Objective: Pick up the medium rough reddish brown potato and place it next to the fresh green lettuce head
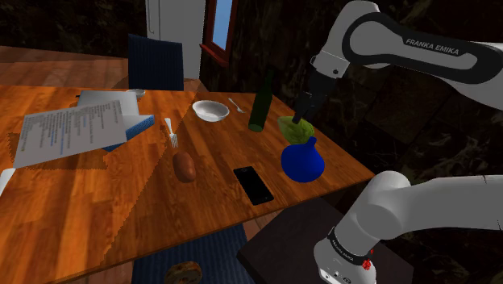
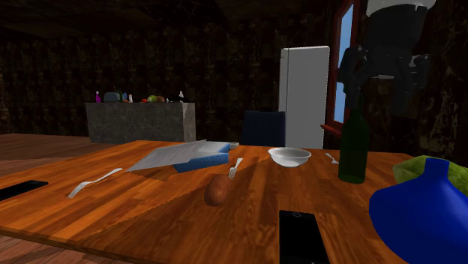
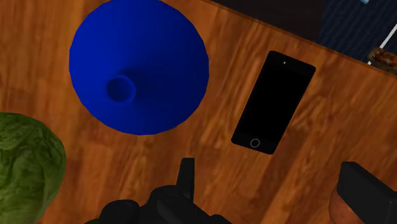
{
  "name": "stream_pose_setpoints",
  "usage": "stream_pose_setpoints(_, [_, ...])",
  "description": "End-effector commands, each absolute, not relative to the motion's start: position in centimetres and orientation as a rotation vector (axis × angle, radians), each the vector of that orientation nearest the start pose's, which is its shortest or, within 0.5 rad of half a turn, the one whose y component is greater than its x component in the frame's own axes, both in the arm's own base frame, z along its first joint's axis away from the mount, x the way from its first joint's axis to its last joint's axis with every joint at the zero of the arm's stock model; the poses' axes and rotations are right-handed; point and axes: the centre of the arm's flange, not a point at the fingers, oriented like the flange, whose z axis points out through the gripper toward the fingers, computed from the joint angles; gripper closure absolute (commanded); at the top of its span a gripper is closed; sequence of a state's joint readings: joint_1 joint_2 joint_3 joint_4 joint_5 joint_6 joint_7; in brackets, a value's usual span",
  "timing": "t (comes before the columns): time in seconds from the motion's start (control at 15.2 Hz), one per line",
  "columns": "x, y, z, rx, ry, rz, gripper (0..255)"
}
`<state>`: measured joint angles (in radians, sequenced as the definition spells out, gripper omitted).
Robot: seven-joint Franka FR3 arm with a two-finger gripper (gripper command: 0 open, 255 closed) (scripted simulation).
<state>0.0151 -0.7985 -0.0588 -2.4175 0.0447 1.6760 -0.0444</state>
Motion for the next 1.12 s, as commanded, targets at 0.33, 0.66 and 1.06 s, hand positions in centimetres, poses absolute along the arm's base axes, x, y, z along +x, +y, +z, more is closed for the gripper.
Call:
stream_pose_setpoints(0.33, [35.4, 3.3, 54.8, -3.056, 0.053, -0.05, 0])
stream_pose_setpoints(0.66, [39.7, 7.9, 52.0, -3.054, 0.126, -0.01, 0])
stream_pose_setpoints(1.06, [45.0, 13.0, 48.5, -3.049, 0.214, 0.039, 0])
